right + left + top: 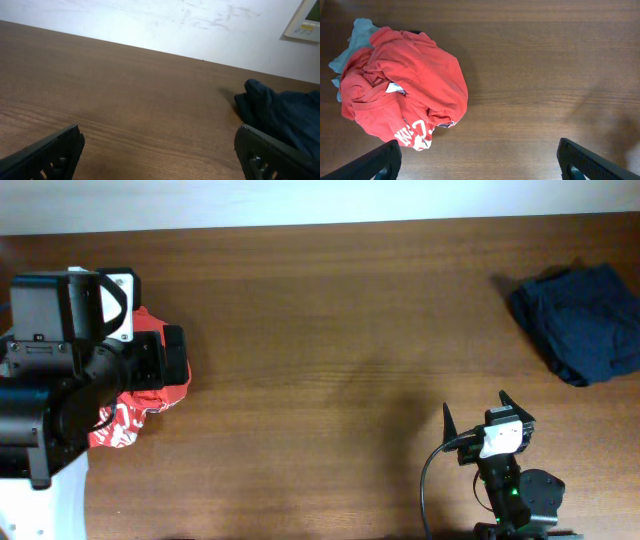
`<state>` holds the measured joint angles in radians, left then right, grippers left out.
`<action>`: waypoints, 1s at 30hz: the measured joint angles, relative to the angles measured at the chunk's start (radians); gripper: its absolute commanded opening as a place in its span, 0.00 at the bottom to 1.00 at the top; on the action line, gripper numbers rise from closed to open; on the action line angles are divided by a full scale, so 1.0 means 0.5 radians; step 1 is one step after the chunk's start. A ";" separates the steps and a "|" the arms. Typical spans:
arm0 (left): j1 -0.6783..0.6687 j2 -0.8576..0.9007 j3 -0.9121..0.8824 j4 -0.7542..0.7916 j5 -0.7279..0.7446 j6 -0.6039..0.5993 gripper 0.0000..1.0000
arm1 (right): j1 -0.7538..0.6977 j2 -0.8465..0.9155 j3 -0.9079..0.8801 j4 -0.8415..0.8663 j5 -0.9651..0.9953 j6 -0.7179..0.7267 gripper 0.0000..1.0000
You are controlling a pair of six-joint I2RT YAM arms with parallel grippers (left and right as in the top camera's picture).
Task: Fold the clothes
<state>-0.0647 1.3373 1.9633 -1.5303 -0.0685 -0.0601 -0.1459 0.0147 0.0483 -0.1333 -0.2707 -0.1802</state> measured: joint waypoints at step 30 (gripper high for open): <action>-0.001 -0.497 -0.947 1.627 -0.021 0.000 0.99 | 0.000 -0.002 0.000 0.002 0.002 0.000 0.99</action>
<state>-0.0650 1.0885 1.4899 -0.7166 -0.0788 -0.0601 -0.1459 0.0139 0.0483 -0.1322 -0.2699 -0.1802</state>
